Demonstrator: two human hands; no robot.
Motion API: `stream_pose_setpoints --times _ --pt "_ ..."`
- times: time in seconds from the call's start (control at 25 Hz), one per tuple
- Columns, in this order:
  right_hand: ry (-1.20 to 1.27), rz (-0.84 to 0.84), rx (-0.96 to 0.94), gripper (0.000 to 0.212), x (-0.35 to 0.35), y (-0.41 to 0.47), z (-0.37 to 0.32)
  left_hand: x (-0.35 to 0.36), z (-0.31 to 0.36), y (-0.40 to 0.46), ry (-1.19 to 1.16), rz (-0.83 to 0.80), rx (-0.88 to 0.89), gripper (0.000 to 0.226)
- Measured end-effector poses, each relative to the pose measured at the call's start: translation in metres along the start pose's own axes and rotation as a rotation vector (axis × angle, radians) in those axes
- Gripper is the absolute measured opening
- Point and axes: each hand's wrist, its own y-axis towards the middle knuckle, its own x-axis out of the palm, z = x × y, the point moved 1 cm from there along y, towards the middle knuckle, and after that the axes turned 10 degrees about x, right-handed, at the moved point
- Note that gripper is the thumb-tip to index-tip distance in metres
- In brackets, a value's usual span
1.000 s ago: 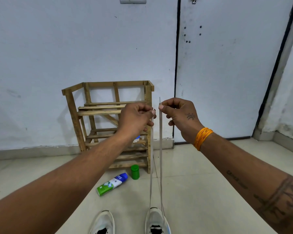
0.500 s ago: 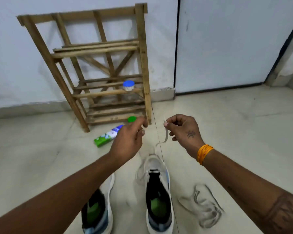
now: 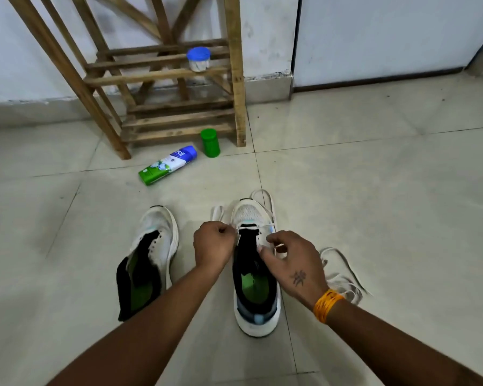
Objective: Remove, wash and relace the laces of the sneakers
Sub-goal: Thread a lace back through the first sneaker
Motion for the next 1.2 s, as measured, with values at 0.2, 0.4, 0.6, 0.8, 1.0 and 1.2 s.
stream_pose_setpoints --times 0.2,0.4,0.6,0.8,1.0,1.2 --pt "-0.064 0.003 -0.089 0.059 0.008 -0.012 0.004 0.013 -0.002 -0.006 -0.274 0.227 -0.261 0.04" --pt "-0.078 0.009 -0.14 0.048 0.016 -0.015 0.011 0.02 -0.001 -0.013 -0.285 0.242 -0.229 0.026" --pt "-0.076 0.013 -0.178 0.039 0.017 -0.017 0.013 0.023 -0.002 0.0 -0.317 0.195 -0.141 0.014" --pt "-0.05 0.027 -0.184 0.036 0.018 -0.019 0.015 0.027 -0.003 0.002 -0.325 0.241 -0.197 0.019" --pt "-0.056 0.031 -0.205 0.033 0.019 -0.018 0.019 0.029 -0.011 0.006 -0.421 0.259 -0.246 0.02" --pt "-0.043 0.037 -0.214 0.033 0.019 -0.017 0.02 0.034 -0.029 0.015 -0.535 0.266 -0.289 0.017"
